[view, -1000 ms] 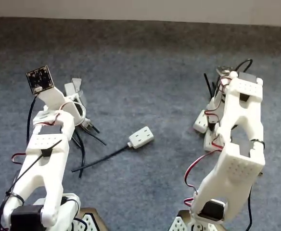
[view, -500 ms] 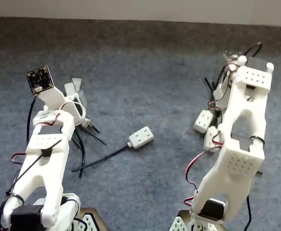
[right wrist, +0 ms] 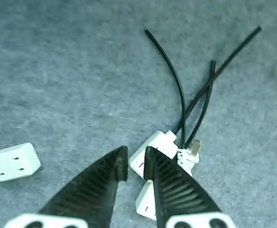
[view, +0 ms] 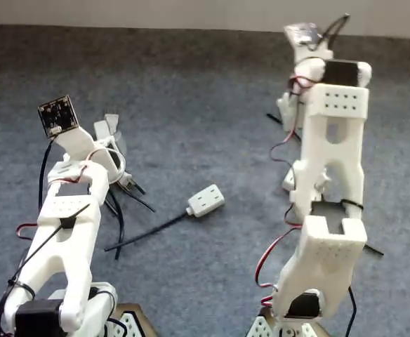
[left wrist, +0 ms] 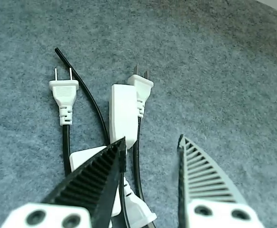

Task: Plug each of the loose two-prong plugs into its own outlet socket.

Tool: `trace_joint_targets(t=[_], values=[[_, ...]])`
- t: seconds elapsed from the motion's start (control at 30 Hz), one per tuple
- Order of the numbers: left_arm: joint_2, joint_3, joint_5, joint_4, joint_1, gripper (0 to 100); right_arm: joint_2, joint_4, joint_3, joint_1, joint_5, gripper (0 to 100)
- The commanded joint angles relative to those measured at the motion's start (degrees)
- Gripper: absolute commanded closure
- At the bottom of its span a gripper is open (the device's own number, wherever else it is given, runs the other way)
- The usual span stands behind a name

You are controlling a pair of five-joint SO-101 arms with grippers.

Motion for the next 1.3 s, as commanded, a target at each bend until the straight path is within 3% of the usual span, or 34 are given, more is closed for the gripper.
trace_joint_targets(t=[0.0, 0.1, 0.2, 0.4, 0.87, 1.27], values=[[-1.5, -0.5, 0.2, -1.3, 1.5, 81, -6.7, 2.2, -2.5, -3.9, 0.7, 93.1], [-1.5, -0.5, 0.2, -1.3, 1.5, 81, -7.3, 2.3, 0.7, -1.6, 1.3, 87.9], [-1.5, -0.5, 0.2, -1.3, 1.5, 81, -7.3, 2.2, 7.8, 3.0, 8.0, 79.0], [-1.5, -0.5, 0.2, -1.3, 2.2, 81, -7.3, -3.2, 22.6, 11.5, 20.6, 78.6], [-1.5, -0.3, 0.2, -1.2, 2.4, 81, -7.2, -25.5, 44.7, 14.6, 23.3, 78.6], [-1.5, -0.3, 0.2, -1.2, 2.3, 81, -7.3, -29.5, 48.2, 14.9, 23.3, 86.1]])
